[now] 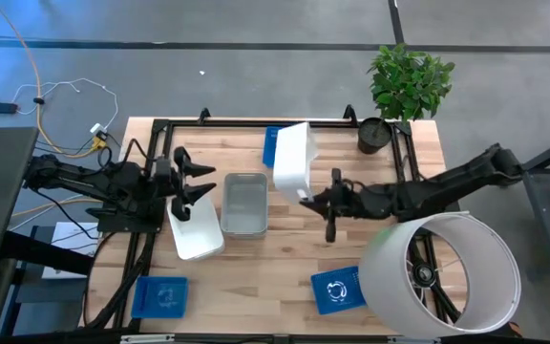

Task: Stack baskets by color
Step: Stack the top white bin on top of the bottom white bins

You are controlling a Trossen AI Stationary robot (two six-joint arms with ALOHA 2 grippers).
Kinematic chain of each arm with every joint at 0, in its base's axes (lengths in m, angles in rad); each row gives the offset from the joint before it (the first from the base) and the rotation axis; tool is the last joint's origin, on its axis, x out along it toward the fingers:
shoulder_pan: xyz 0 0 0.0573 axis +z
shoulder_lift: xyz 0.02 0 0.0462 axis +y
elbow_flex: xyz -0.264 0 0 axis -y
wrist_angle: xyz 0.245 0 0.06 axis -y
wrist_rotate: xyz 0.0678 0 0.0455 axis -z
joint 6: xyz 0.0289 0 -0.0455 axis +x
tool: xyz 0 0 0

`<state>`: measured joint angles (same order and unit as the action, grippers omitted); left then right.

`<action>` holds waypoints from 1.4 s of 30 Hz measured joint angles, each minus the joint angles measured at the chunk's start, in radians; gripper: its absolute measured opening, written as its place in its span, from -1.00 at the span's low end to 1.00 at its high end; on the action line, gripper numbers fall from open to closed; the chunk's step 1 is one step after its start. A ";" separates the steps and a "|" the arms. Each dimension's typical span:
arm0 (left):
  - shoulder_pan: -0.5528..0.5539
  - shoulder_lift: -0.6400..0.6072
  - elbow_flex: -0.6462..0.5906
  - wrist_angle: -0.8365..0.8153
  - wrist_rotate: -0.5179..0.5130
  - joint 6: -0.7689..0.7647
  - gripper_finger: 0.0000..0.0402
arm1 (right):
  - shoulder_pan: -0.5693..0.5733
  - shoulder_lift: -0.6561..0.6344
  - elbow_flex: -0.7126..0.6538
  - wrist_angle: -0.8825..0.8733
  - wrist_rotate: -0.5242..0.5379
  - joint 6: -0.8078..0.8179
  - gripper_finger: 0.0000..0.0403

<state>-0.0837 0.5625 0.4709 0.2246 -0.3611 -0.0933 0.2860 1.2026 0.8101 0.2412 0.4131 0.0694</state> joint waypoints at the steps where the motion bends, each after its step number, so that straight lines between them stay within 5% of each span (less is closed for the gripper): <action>1: 0.000 0.000 0.000 -0.009 0.002 0.000 -0.01 | 0.006 0.000 -0.030 0.058 0.001 0.003 -1.00; 8: 0.000 0.007 0.000 -0.080 -0.013 0.001 -0.01 | 0.002 0.000 -0.145 0.298 0.023 0.040 -1.00; 22: 0.000 0.011 0.000 -0.079 -0.016 0.004 -0.01 | -0.053 0.000 -0.125 0.286 -0.094 0.010 -1.00; 42: 0.000 0.009 0.000 -0.035 -0.048 -0.031 -0.01 | -0.050 0.000 -0.124 0.215 -0.132 0.012 -1.00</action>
<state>-0.0835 0.5713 0.4709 0.1894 -0.4091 -0.1245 0.2359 1.2030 0.6865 0.4558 0.2813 0.0814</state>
